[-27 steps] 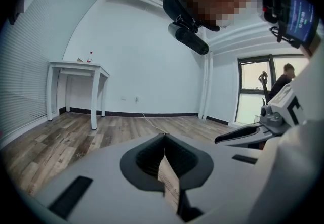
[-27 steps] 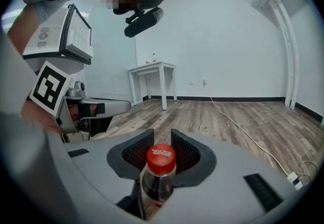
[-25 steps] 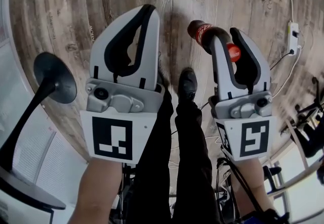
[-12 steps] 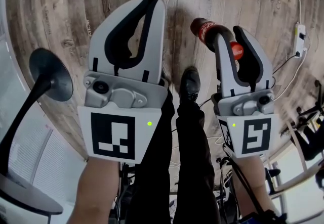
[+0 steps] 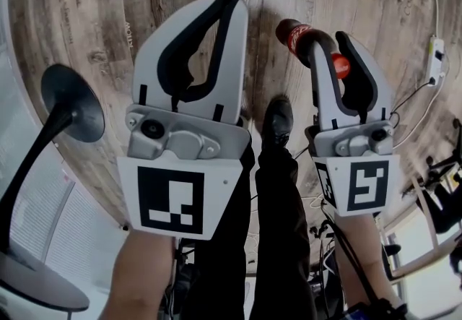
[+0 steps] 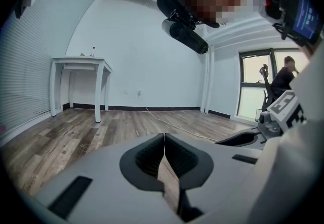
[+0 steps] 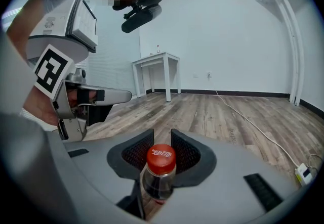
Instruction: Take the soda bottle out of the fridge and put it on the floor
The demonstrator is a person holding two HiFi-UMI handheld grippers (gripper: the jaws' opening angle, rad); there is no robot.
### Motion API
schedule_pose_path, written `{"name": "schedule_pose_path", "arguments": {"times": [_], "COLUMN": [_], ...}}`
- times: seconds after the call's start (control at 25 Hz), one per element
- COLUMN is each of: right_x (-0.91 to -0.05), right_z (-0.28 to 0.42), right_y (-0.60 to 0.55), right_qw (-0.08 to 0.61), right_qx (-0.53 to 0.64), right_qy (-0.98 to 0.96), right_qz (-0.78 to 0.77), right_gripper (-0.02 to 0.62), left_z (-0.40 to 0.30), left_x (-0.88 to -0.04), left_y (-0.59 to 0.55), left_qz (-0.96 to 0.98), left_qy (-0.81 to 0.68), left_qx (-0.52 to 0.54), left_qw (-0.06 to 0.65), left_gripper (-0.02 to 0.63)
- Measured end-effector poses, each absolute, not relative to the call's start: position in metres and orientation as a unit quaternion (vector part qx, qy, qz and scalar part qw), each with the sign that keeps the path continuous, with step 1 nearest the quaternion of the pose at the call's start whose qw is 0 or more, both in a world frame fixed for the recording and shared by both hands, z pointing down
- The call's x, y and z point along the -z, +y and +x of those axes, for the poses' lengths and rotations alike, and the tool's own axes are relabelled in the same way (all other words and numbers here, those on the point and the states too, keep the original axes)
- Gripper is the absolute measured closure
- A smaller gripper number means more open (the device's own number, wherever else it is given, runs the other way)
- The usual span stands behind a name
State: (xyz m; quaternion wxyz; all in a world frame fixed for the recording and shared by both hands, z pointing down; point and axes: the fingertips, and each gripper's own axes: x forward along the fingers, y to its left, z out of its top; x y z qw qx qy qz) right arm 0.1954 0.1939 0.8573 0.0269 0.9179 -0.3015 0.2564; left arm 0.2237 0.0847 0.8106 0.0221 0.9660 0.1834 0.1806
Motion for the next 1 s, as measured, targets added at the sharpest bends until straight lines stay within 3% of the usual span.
{"name": "schedule_pose_path", "arguments": {"times": [1.0], "right_x": [-0.913], "right_z": [0.181], "right_y": [0.191], "right_qw": [0.047], "right_qx": [-0.276], "right_qy": [-0.306], "right_qz": [0.91], "right_gripper": [0.476], "left_z": [0.207], "left_x": [-0.85], "left_y": [0.086], "left_qz": [0.96], "left_qy": [0.197], "left_qx": [-0.195], "left_qw": [0.029], "left_gripper": [0.589]}}
